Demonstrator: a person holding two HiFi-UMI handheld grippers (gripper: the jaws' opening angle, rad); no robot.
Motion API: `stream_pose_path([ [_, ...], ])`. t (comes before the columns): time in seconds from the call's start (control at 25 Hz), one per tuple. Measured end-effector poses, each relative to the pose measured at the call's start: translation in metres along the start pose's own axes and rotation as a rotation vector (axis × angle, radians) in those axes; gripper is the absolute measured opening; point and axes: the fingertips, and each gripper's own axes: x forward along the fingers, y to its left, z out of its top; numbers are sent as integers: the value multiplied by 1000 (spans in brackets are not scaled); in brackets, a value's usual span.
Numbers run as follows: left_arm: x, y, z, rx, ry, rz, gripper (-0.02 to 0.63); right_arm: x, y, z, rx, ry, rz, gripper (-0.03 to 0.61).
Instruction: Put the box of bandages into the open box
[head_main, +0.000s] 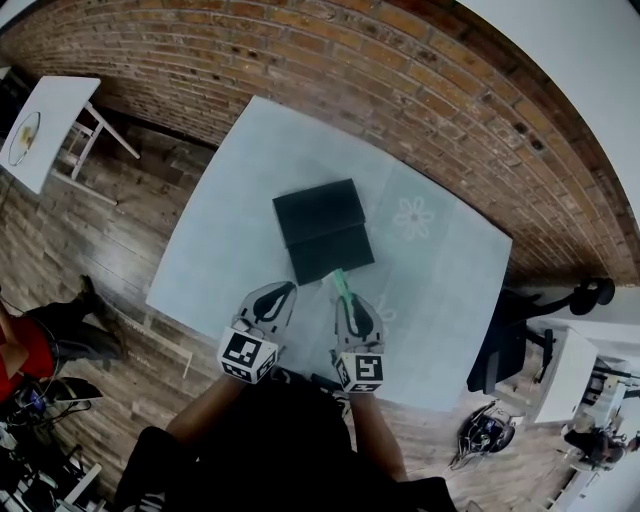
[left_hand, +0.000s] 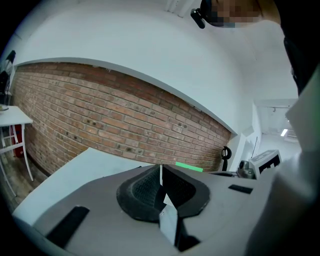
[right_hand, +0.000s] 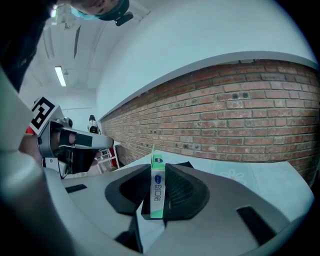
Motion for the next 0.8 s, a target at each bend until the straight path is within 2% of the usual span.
stream_pose_path([
  [0.56, 30, 23, -6, -22, 27, 5, 43, 51, -12, -24, -126, 72, 35, 98],
  [0.8, 39, 28, -9, -23, 33, 2, 43, 65, -16, -41, -224, 109, 48, 98],
])
